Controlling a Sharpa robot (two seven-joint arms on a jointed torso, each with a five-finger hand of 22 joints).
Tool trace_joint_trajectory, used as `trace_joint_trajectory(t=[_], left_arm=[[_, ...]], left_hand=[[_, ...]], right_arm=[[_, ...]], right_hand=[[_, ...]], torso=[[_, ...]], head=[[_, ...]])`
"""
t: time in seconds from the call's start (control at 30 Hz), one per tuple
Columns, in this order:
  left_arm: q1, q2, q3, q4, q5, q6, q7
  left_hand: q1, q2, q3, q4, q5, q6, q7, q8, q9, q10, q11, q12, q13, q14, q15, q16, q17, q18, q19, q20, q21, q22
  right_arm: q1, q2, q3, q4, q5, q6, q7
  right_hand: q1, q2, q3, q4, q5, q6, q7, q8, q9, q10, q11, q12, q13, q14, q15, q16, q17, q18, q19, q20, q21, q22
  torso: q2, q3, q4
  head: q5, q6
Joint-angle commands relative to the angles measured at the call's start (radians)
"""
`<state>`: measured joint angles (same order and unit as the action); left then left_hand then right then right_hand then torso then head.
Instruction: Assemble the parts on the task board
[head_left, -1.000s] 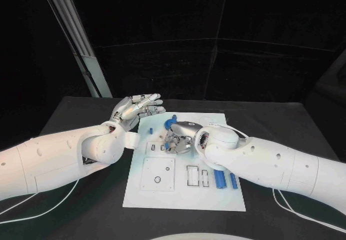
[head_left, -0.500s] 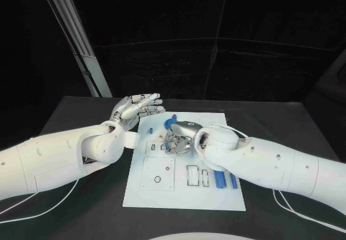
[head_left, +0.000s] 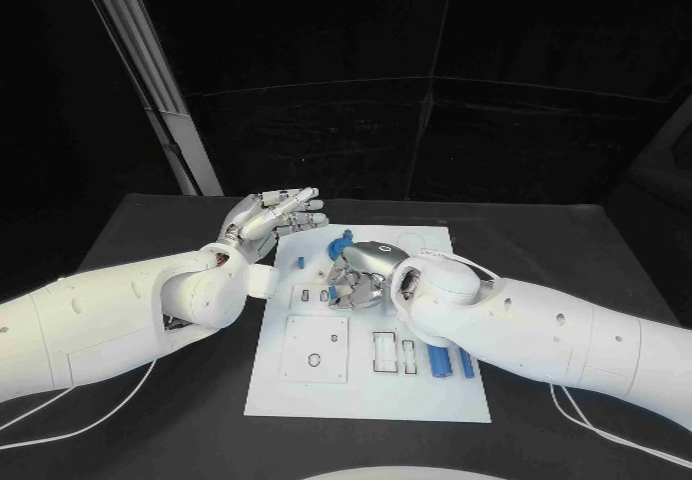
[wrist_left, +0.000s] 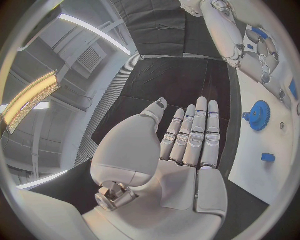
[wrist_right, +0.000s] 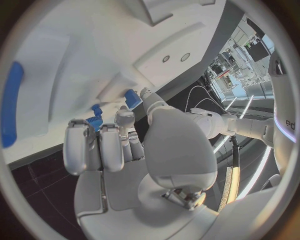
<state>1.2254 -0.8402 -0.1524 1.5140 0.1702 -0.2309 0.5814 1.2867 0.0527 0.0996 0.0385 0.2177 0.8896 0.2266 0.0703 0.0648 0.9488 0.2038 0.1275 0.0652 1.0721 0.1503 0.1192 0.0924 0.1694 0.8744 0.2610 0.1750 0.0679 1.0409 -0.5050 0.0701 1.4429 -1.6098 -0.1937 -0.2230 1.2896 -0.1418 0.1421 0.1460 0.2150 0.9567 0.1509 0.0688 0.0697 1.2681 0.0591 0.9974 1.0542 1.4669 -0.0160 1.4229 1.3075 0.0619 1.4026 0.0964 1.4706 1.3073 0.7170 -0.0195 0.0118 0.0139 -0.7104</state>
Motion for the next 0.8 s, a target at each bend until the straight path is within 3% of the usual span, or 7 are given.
trace_joint_trajectory(t=[0.03,0.2,0.53,0.57,0.6,0.67,0.8], left_arm=[[0.002,0.000,0.001,-0.002,0.000,0.007,0.010],[0.002,-0.004,0.001,-0.013,-0.047,0.019,-0.008],[0.009,-0.028,0.002,-0.018,-0.336,0.020,-0.120],[0.013,-0.028,0.002,-0.020,-0.358,0.023,-0.146],[0.018,-0.029,0.002,-0.023,-0.385,0.029,-0.186],[0.029,-0.029,0.002,-0.028,-0.442,0.055,-0.288],[0.058,-0.020,0.002,-0.043,-0.604,0.149,-0.544]], left_hand=[[0.005,0.003,0.008,0.000,0.005,-0.006,0.031,0.001,0.001,-0.001,-0.002,0.000,-0.001,-0.001,0.003,-0.004,-0.001,0.015,0.005,0.004,-0.007,0.000],[0.001,0.003,0.049,-0.007,-0.002,0.081,-0.018,0.030,0.004,0.109,-0.048,0.021,0.003,0.085,-0.037,0.028,0.019,0.017,0.076,-0.027,0.019,0.011],[-0.055,-0.049,0.086,0.033,-0.026,0.171,-0.090,0.032,0.005,0.343,-0.134,0.059,0.042,0.441,-0.160,0.308,0.226,0.013,0.379,-0.150,0.189,0.082],[-0.067,-0.058,0.081,0.042,-0.028,0.176,-0.091,0.031,0.007,0.367,-0.142,0.072,0.053,0.443,-0.163,0.381,0.287,0.014,0.399,-0.159,0.207,0.091],[-0.073,-0.072,0.075,0.050,-0.024,0.188,-0.099,0.031,0.011,0.394,-0.170,0.097,0.080,0.438,-0.179,0.642,0.523,0.006,0.444,-0.172,0.249,0.114],[-0.093,-0.095,0.050,0.070,-0.028,0.192,-0.104,0.037,0.018,0.409,-0.173,0.154,0.136,0.451,-0.189,0.955,0.842,0.010,0.482,-0.191,0.308,0.149],[-0.128,-0.088,0.005,0.133,-0.031,0.189,-0.111,0.084,0.044,0.366,-0.180,0.316,0.282,0.446,-0.189,1.227,1.151,0.008,0.473,-0.203,0.401,0.214]], right_arm=[[-0.004,-0.022,0.001,0.028,0.026,-0.172,0.081],[-0.006,-0.090,0.002,0.086,0.138,-0.207,0.173],[0.027,-0.291,0.022,0.173,0.533,-0.034,0.323],[0.032,-0.306,0.022,0.176,0.561,-0.034,0.329],[0.038,-0.323,0.023,0.177,0.597,-0.038,0.337],[0.051,-0.353,0.024,0.173,0.677,-0.053,0.353],[0.067,-0.400,0.026,0.151,0.840,-0.085,0.389]], right_hand=[[0.011,0.008,-0.007,-0.005,0.020,-0.003,-0.001,0.001,0.001,0.013,0.002,0.025,0.019,0.054,0.003,-0.003,0.034,-0.006,0.003,0.002,-0.001,0.014],[0.014,0.006,-0.033,0.001,0.029,-0.024,0.005,-0.005,-0.001,0.020,0.007,0.038,0.028,0.053,0.007,-0.006,0.030,-0.006,0.002,0.004,-0.002,0.011],[0.046,0.033,-0.084,-0.002,0.035,-0.016,0.003,0.004,0.004,-0.034,0.005,-0.056,-0.057,0.016,0.005,-0.107,-0.095,0.021,-0.082,0.005,-0.064,-0.113],[0.060,0.040,-0.083,-0.007,0.035,-0.013,0.002,0.005,0.004,-0.079,0.004,-0.135,-0.126,-0.008,0.004,-0.167,-0.165,0.037,-0.134,0.003,-0.104,-0.190],[0.073,0.049,-0.081,-0.010,0.035,-0.012,0.002,0.004,0.004,-0.145,0.003,-0.257,-0.230,-0.045,0.004,-0.260,-0.265,0.057,-0.202,0.002,-0.162,-0.290],[0.091,0.059,-0.076,-0.011,0.040,-0.011,0.003,0.004,0.004,-0.173,0.006,-0.336,-0.294,-0.128,0.006,-0.472,-0.477,0.093,-0.335,0.004,-0.295,-0.492],[0.131,0.066,-0.040,-0.005,0.034,0.001,0.018,0.005,0.004,-0.180,0.022,-0.540,-0.485,-0.247,0.027,-0.821,-0.712,0.122,-0.480,0.024,-0.560,-0.757]], torso=[[-0.001,0.0004,-0.0001],[-0.005,0.0010,-0.0021],[-0.026,0.0046,-0.0082],[-0.027,0.0053,-0.0093],[-0.030,0.0072,-0.0117],[-0.035,0.0103,-0.0158],[-0.044,0.0146,-0.0214]], head=[[0.001,0.000],[0.004,0.006],[0.013,0.003],[0.014,0.003],[0.016,0.003],[0.018,0.001],[0.023,-0.002]])
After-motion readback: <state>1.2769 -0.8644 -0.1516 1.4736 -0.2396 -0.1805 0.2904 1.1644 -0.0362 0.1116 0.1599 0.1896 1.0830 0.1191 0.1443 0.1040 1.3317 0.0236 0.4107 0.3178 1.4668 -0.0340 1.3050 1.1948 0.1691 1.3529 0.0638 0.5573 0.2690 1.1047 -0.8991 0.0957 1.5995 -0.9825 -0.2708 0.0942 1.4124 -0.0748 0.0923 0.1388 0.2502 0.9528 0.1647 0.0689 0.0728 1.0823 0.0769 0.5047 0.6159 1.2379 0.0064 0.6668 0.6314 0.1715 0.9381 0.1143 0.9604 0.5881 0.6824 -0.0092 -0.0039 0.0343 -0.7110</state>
